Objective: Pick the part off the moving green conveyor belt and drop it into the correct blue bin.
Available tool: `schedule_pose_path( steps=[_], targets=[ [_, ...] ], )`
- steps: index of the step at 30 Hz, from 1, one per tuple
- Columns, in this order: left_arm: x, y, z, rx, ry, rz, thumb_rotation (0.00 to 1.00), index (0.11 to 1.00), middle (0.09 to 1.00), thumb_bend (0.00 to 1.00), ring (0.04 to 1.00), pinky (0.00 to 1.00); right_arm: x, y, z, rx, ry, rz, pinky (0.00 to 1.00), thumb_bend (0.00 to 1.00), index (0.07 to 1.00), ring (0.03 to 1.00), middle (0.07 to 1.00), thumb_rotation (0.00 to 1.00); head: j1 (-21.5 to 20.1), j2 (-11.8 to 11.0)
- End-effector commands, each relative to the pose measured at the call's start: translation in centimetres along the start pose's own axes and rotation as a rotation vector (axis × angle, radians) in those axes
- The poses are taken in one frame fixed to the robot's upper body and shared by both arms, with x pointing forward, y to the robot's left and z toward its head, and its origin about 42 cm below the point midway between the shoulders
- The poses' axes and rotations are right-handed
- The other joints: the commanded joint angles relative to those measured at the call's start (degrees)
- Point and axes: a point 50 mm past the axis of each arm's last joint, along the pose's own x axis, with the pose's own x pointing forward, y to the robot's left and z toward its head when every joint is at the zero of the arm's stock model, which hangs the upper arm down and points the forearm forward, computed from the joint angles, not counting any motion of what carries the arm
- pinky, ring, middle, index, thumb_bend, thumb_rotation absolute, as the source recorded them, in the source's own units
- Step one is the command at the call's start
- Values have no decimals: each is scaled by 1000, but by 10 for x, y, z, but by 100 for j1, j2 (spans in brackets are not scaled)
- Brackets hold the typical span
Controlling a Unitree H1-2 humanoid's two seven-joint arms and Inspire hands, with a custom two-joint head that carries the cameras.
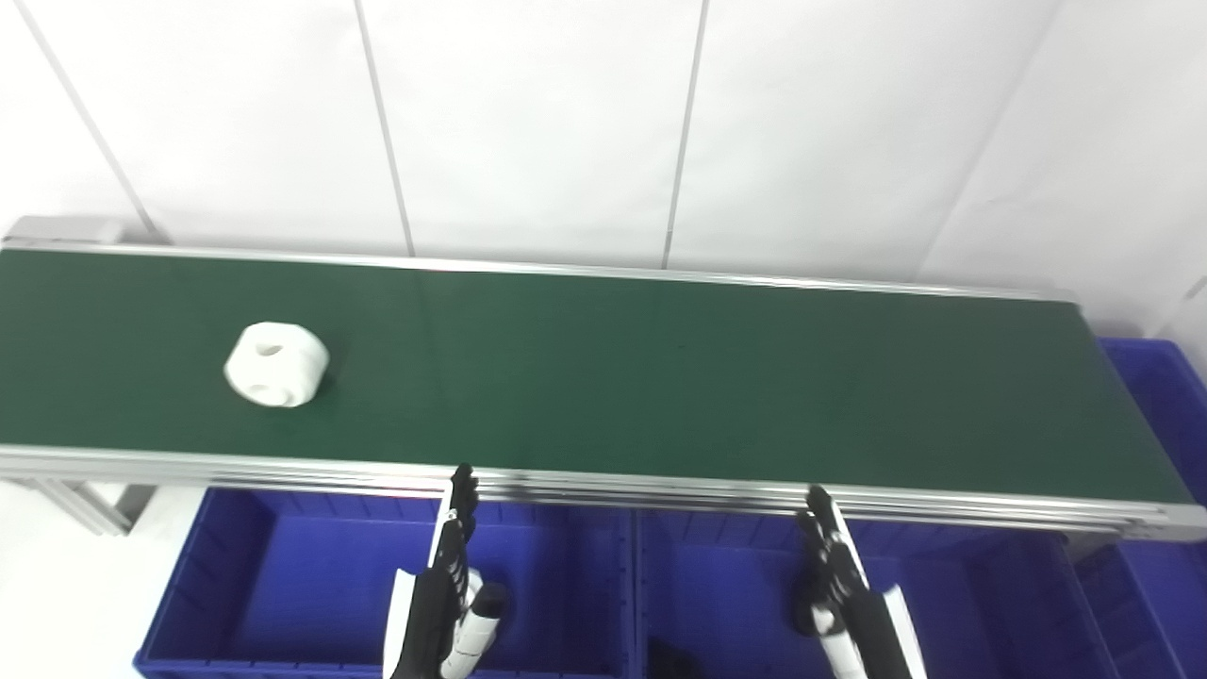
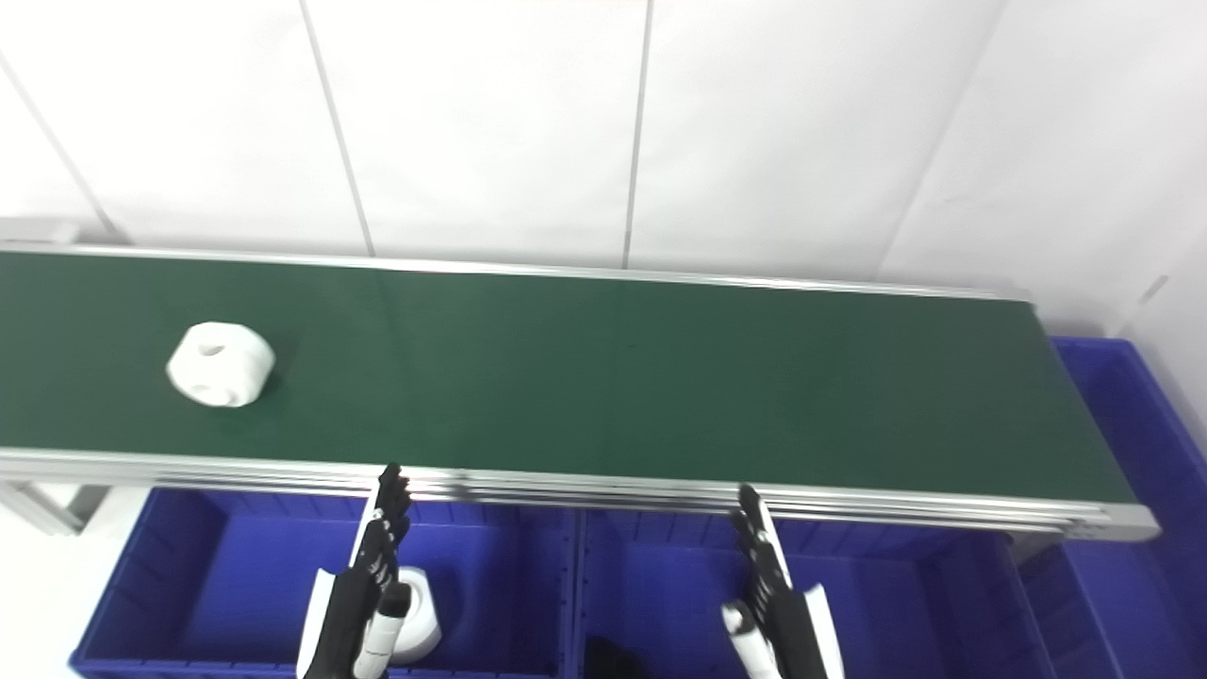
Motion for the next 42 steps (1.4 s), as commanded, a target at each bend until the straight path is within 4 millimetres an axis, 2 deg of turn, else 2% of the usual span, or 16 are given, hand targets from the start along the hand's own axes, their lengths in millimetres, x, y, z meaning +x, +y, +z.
schedule_pose_path(
  steps=[1,7,14,18,20,21,22,24,25,26,27,29,32,35,38,42],
  targets=[
    [5,-16,4,-13,-53,-7,961,1000,1000,877,995,999,8,-6,9,7,-96,-7,1000,858,1000,990,1000,965,64,-125],
    [7,-21,-2,7,-46,-12,912,1000,991,855,958,941,11,-13,-1,7,-77,0,1000,871,1000,1000,1000,966,161,-373],
    [10,-24,1,5,-84,2,876,1000,979,839,941,910,14,-16,-5,11,-64,4,1000,869,1000,1000,1000,956,270,-362],
    [14,-18,9,47,-154,-5,865,1000,980,816,941,905,15,-13,-4,12,-68,8,1000,865,1000,1000,1000,958,288,-319],
    [21,-10,23,70,-223,-3,743,1000,957,861,918,865,16,-11,-3,14,-72,9,1000,869,1000,1000,1000,961,276,-296],
    [25,-4,32,85,-262,-1,652,1000,941,908,905,822,16,-10,-2,15,-75,9,1000,872,1000,1000,1000,963,264,-276],
    [29,2,41,108,-304,5,614,1000,930,930,897,802,17,-9,-2,15,-78,12,1000,873,1000,1000,1000,964,262,-273],
    [39,16,60,139,-381,18,531,967,892,947,879,793,18,-9,-1,17,-83,15,1000,865,1000,1000,1000,967,250,-253],
    [45,23,68,162,-408,28,490,940,872,959,848,756,19,-8,0,17,-84,16,1000,867,1000,1000,1000,967,246,-237],
    [48,27,73,177,-421,34,477,922,859,974,820,706,19,-8,0,18,-85,16,1000,867,1000,1000,1000,967,244,-228],
    [57,39,84,234,-447,38,476,920,858,975,817,701,20,-8,0,16,-85,17,1000,867,1000,1000,1000,967,243,-196],
    [73,59,101,359,-471,28,435,885,866,969,846,773,21,-7,0,13,-87,20,1000,869,1000,1000,1000,969,241,-178],
    [97,85,121,551,-469,-24,424,892,904,932,897,851,22,-7,2,10,-93,24,1000,856,1000,1000,1000,975,236,-133],
    [121,105,138,700,-459,-83,356,885,906,928,891,840,22,-7,2,8,-95,25,1000,846,1000,1000,1000,979,232,-120],
    [155,128,158,876,-433,-161,336,870,890,967,871,822,22,-6,3,0,-95,27,1000,846,1000,1000,1000,985,228,-87],
    [191,145,171,995,-373,-222,320,862,891,998,892,880,23,-7,3,-5,-95,33,1000,849,1000,1000,1000,996,237,-69]
  ],
)
